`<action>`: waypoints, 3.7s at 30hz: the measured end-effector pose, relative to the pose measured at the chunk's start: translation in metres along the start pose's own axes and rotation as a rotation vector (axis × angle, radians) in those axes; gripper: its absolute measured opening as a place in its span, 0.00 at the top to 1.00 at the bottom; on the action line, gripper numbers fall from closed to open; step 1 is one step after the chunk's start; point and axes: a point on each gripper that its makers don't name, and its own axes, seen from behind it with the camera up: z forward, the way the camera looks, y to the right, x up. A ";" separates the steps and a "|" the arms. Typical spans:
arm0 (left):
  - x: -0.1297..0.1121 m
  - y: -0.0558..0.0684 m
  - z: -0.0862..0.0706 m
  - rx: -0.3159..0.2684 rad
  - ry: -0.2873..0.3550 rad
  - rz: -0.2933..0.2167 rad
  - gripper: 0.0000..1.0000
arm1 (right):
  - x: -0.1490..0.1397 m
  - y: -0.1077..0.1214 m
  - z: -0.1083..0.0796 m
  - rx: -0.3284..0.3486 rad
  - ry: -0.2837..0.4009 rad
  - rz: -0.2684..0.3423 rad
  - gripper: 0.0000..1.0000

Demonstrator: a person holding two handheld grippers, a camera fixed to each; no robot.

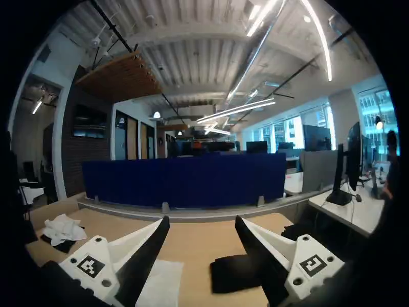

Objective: Fold towel

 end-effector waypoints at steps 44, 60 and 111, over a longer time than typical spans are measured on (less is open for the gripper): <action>-0.152 0.115 -0.027 -0.498 -0.444 0.162 0.03 | -0.156 -0.090 -0.040 0.536 -0.562 -0.257 0.00; -0.271 0.134 -0.019 -0.530 -0.597 0.160 0.03 | -0.268 -0.089 -0.039 0.555 -0.681 -0.276 0.00; -0.345 0.131 -0.013 -0.427 -0.770 0.171 0.77 | -0.348 -0.079 -0.062 0.524 -0.842 -0.295 0.79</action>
